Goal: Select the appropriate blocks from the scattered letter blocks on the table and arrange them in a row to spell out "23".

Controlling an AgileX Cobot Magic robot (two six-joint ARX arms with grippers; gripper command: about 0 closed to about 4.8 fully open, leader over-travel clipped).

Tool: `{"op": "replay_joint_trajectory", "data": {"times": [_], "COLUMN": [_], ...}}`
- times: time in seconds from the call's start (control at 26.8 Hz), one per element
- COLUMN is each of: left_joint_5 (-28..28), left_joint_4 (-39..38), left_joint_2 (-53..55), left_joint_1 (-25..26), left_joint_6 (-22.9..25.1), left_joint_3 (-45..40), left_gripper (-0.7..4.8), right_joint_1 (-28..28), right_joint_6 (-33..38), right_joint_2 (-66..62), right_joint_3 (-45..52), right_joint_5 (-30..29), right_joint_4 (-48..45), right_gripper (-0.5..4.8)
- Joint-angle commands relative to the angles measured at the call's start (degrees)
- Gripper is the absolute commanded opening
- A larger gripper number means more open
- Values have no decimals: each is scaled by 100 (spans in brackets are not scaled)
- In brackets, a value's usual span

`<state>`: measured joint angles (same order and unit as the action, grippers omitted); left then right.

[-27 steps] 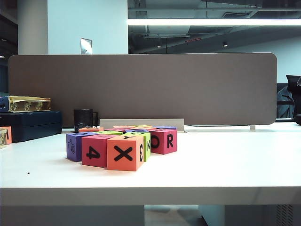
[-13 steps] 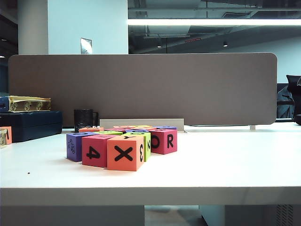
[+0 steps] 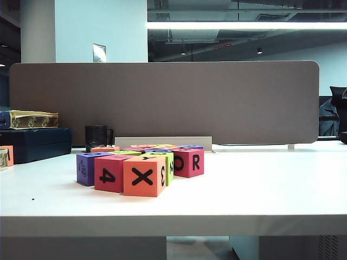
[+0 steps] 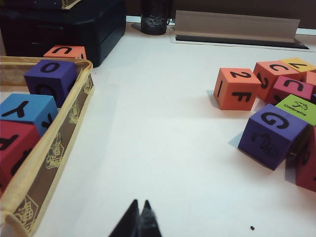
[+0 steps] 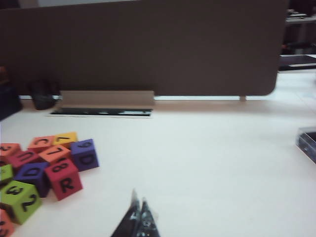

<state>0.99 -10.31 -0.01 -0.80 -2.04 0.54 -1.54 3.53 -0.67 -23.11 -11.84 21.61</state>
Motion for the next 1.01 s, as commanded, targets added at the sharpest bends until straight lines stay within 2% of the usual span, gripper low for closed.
{"op": "replay_joint_trajectory", "data": {"times": [0.04, 0.3, 0.41, 0.63, 0.86, 1.01], "left_joint_5": [33, 31, 31, 33, 127, 157], "left_joint_4": [-33, -33, -35, -35, -33, -33], "left_joint_2": [2, 2, 2, 2, 2, 2], "left_joint_1": [7, 7, 7, 7, 7, 7], "left_joint_6": [-13, -11, -11, -11, -37, -39], "left_joint_3": [11, 11, 11, 11, 13, 15], "left_gripper": [-6, -6, -6, -6, -6, -6], "right_joint_1": [2, -4, -4, -4, -2, -4], "right_joint_6": [9, 111, 299, 649, 732, 743], "right_joint_2": [48, 44, 44, 46, 46, 46], "right_joint_3": [-431, -1279, -1615, -1797, -1797, -1808], "right_joint_5": [-302, -844, -1403, -2159, -2435, -2664], "right_joint_4": [302, 1296, 1825, 2470, 3073, 3121], "right_gripper": [-1, -1, -1, -1, -1, -1]}}
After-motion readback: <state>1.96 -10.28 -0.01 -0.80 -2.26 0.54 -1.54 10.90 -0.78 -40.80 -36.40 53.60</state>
